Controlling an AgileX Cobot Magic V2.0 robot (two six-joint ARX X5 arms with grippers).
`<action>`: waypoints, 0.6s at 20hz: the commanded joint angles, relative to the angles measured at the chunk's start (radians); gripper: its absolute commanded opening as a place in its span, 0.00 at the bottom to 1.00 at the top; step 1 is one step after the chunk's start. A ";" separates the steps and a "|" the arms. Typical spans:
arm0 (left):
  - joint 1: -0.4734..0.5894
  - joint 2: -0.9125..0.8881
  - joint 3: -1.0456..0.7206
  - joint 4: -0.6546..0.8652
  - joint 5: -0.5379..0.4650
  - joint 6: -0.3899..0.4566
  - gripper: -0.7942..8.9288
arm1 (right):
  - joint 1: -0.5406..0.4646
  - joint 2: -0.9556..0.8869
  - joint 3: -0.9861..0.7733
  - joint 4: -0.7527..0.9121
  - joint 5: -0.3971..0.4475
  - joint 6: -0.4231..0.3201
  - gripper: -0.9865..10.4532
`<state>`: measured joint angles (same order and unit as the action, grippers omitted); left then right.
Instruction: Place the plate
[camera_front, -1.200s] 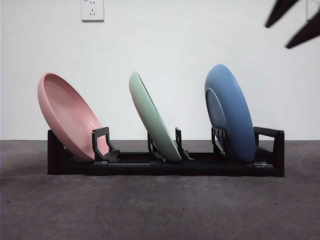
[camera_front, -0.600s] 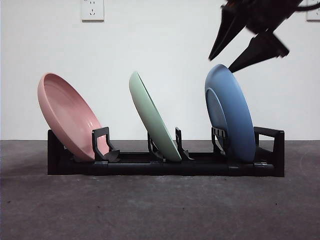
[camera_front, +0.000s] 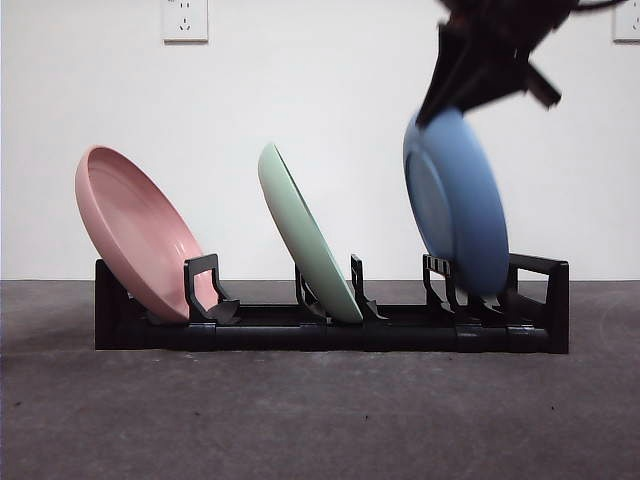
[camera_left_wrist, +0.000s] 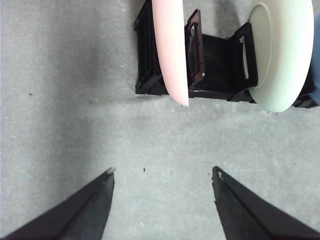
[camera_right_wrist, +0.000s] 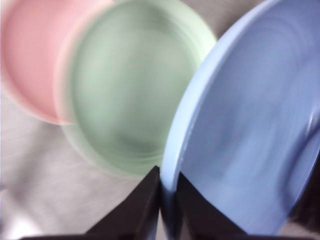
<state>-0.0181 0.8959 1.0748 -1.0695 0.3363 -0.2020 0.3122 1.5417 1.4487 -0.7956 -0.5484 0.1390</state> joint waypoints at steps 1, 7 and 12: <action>-0.002 0.006 0.024 0.010 0.002 0.011 0.40 | 0.015 -0.056 0.081 -0.055 -0.042 -0.009 0.09; -0.002 0.006 0.024 0.019 0.002 0.011 0.40 | 0.137 -0.211 0.118 -0.235 -0.048 -0.132 0.09; -0.002 0.006 0.024 0.021 0.002 0.011 0.40 | 0.467 -0.269 0.072 -0.299 0.343 -0.176 0.09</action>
<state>-0.0181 0.8959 1.0748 -1.0573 0.3367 -0.2016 0.7486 1.2644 1.5108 -1.1069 -0.2413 -0.0120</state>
